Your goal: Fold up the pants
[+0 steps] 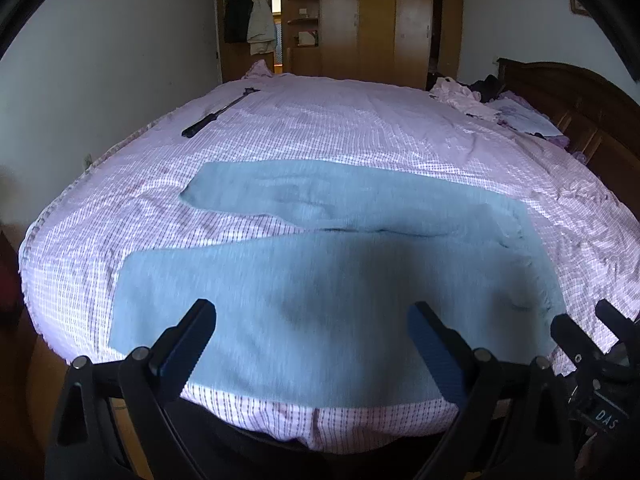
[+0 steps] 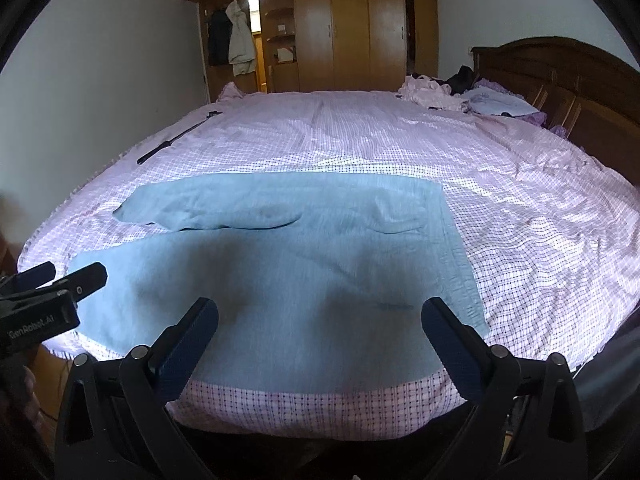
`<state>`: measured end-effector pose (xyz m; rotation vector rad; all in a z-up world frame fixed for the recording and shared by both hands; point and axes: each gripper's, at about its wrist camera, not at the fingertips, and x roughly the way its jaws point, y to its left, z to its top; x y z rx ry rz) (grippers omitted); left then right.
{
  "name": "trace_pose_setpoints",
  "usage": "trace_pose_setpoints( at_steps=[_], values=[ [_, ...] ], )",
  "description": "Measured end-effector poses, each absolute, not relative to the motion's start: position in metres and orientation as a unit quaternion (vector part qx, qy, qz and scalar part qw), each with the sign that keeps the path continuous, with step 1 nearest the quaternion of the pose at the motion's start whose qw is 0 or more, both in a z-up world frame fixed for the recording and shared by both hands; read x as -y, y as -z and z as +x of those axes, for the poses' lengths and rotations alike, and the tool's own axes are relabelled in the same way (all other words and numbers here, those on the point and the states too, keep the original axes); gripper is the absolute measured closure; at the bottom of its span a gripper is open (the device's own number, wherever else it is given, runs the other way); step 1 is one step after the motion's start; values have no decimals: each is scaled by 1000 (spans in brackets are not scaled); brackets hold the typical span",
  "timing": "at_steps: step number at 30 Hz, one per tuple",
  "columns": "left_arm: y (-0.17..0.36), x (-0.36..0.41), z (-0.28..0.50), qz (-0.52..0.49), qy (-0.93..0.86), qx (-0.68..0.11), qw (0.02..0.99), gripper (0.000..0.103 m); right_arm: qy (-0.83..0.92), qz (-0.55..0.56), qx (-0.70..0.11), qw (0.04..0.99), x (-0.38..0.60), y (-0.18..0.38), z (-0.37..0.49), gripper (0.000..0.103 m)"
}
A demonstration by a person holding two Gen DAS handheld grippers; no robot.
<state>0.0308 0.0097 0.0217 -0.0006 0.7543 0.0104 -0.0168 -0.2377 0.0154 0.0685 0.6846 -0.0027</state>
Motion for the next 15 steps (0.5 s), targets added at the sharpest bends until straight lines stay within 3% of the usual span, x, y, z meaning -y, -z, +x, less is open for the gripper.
trace_pose_setpoints(
  at_steps=[15],
  values=[
    [-51, -7, 136, 7, 45, -380, 924, 4, 0, 41, -361, 932, 277, -31, 79, 5]
  ],
)
